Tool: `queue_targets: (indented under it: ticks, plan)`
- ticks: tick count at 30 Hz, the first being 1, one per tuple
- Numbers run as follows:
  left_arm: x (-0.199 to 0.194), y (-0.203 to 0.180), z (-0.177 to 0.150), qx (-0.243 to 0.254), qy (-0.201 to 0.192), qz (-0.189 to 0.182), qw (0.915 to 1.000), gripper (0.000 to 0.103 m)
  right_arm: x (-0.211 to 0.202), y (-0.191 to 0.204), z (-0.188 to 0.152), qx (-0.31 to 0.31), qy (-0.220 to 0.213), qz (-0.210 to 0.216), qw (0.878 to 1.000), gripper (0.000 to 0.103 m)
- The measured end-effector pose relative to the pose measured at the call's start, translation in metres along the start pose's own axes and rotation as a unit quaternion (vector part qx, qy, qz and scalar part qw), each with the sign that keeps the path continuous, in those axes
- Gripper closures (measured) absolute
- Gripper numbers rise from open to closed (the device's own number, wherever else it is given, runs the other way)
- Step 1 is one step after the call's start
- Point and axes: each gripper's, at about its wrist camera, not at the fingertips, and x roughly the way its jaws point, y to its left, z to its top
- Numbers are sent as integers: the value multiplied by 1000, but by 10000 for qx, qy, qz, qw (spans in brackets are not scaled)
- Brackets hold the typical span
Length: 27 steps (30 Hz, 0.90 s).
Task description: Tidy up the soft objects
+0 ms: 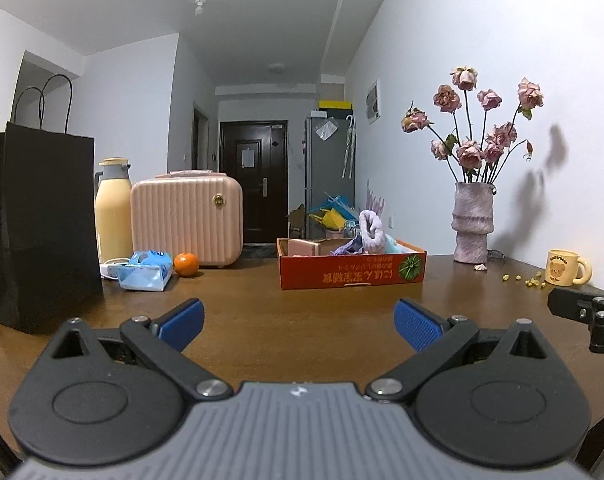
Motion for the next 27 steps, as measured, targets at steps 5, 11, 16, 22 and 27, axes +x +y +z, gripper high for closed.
queue_targets:
  ticks: [5, 11, 16, 22, 27]
  plan:
    - [-2, -2, 0, 30, -62, 6, 10000, 0, -2, 0, 0, -8, -19, 7, 10000, 0]
    - [-4, -2, -1, 38, -89, -2, 10000, 0, -2, 0, 0, -7, -22, 9, 10000, 0]
    - [-5, -2, -1, 58, -126, 3, 9999, 0, -4, 1, 0, -11, -32, 12, 10000, 0]
    - [-7, 0, -2, 56, -151, 15, 9999, 0, -5, 1, 1, -14, -37, 18, 10000, 0]
    - [-10, -1, -1, 78, -208, 48, 9997, 0, -5, 1, 1, -14, -41, 17, 10000, 0]
